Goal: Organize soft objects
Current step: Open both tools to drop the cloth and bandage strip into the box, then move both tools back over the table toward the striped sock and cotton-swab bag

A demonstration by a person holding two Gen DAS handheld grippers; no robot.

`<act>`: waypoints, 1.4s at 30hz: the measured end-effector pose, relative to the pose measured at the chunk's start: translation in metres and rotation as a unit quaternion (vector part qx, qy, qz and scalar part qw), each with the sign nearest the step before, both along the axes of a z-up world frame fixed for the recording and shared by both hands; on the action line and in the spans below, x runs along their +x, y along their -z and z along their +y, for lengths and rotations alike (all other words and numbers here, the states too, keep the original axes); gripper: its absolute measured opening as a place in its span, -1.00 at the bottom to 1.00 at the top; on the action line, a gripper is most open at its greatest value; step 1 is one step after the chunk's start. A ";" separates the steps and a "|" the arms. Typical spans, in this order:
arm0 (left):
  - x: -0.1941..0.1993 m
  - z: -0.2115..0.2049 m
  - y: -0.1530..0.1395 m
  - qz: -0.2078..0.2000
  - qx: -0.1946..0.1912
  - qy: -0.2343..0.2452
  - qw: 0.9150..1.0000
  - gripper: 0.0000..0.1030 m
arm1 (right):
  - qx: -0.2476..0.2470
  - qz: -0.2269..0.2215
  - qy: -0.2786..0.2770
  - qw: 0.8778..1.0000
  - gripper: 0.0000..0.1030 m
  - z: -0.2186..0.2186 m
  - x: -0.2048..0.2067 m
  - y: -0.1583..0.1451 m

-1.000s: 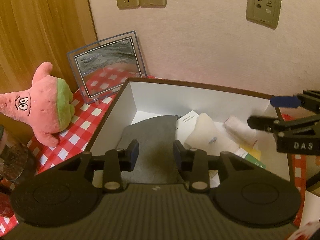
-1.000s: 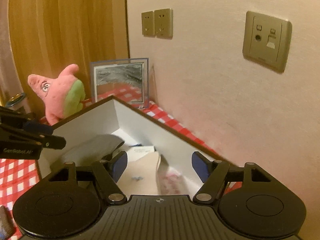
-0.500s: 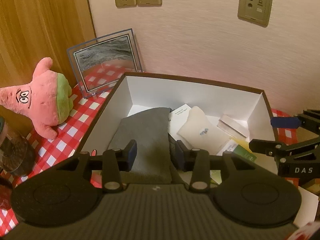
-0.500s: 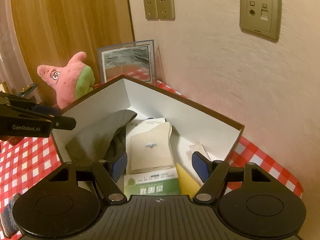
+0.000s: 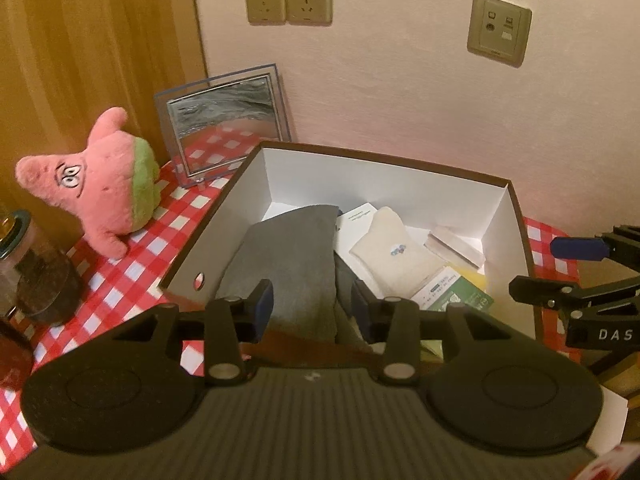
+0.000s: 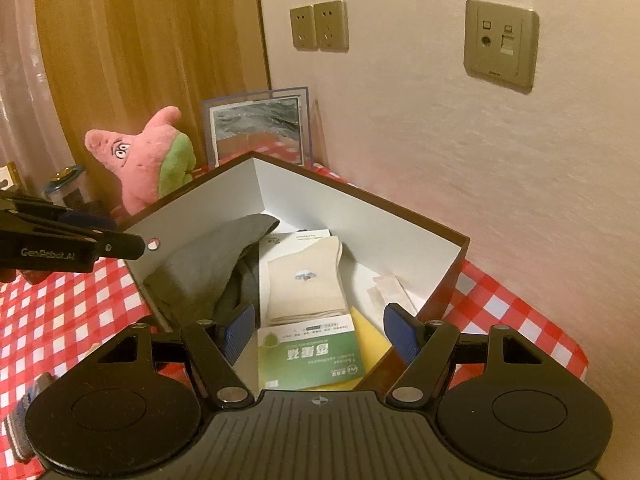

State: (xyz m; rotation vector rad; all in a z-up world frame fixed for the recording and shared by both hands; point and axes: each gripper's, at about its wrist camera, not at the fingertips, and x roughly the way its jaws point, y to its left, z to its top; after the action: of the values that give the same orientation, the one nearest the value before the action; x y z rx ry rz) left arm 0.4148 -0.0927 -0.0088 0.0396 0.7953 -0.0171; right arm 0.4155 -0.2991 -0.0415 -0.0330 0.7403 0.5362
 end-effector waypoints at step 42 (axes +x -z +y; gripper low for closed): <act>-0.225 0.096 0.049 0.062 -0.021 -0.155 0.986 -0.16 | -0.009 0.054 -0.111 0.992 0.38 0.058 -0.138 0.031</act>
State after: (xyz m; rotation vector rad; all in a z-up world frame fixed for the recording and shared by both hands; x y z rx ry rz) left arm 0.1902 0.0033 -0.0573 -0.1272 0.9190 0.2612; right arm 0.2773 -0.2407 -0.0724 -0.1052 0.8523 0.7467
